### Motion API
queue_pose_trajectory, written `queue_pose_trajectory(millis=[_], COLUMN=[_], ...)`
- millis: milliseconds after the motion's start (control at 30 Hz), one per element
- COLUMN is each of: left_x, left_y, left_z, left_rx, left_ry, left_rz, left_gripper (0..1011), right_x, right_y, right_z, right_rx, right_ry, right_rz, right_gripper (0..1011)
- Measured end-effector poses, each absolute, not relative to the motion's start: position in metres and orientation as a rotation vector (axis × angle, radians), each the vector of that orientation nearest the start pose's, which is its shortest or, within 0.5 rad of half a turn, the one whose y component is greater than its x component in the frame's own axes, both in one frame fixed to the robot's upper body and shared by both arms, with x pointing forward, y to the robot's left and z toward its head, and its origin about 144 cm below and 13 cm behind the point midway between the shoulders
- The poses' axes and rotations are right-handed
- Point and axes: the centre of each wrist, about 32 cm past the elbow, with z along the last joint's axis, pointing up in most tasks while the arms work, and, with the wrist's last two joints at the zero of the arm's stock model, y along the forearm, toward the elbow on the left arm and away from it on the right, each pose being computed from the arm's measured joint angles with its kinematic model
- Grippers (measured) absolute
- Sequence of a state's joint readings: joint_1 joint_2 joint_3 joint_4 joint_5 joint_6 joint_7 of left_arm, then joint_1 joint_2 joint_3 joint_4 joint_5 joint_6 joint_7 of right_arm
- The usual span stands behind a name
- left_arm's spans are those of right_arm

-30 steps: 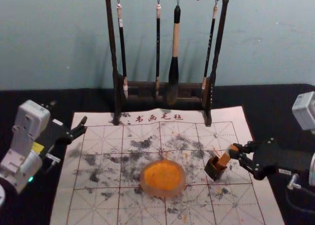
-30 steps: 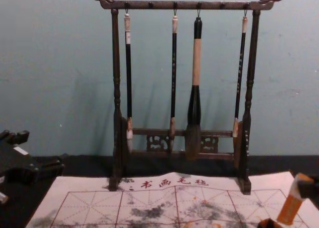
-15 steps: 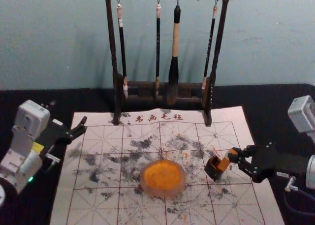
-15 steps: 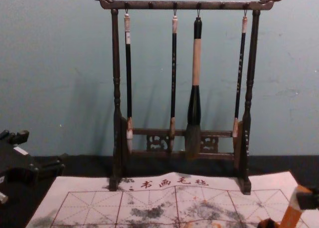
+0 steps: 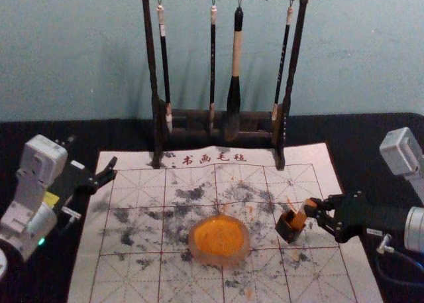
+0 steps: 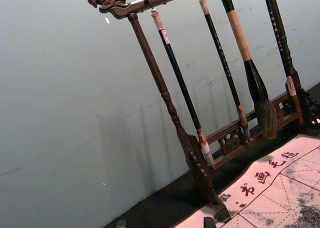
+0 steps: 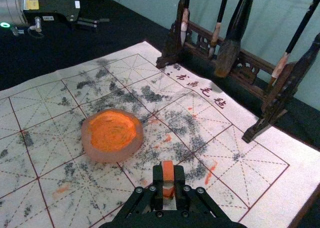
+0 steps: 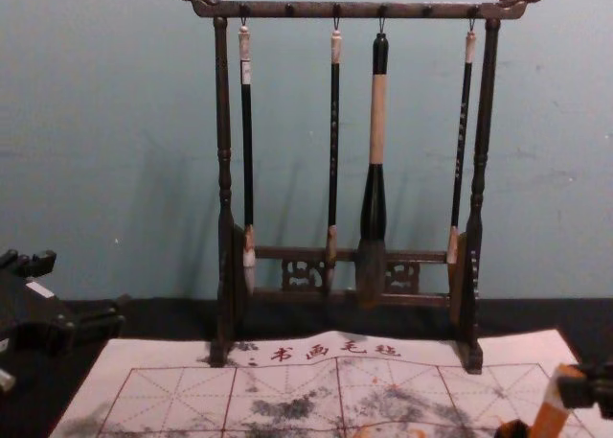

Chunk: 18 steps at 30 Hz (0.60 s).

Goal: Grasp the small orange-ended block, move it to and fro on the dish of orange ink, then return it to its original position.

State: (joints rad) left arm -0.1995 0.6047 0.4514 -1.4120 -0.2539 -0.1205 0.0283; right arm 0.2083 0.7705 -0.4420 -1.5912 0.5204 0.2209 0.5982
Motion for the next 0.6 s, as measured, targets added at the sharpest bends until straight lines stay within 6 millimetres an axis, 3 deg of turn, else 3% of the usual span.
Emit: queue_pose_trajectory(millis=[600], left_x=[0.489], left_y=[0.310], left_z=[1.140], left_rx=[0.305], left_ry=[-0.285], left_rz=[1.248], left_gripper=[1002], right_x=[0.499], right_y=[-0.322], right_z=[1.187], right_rx=[-0.451], right_ry=[0.104], right_rz=[-0.633], right_gripper=[101])
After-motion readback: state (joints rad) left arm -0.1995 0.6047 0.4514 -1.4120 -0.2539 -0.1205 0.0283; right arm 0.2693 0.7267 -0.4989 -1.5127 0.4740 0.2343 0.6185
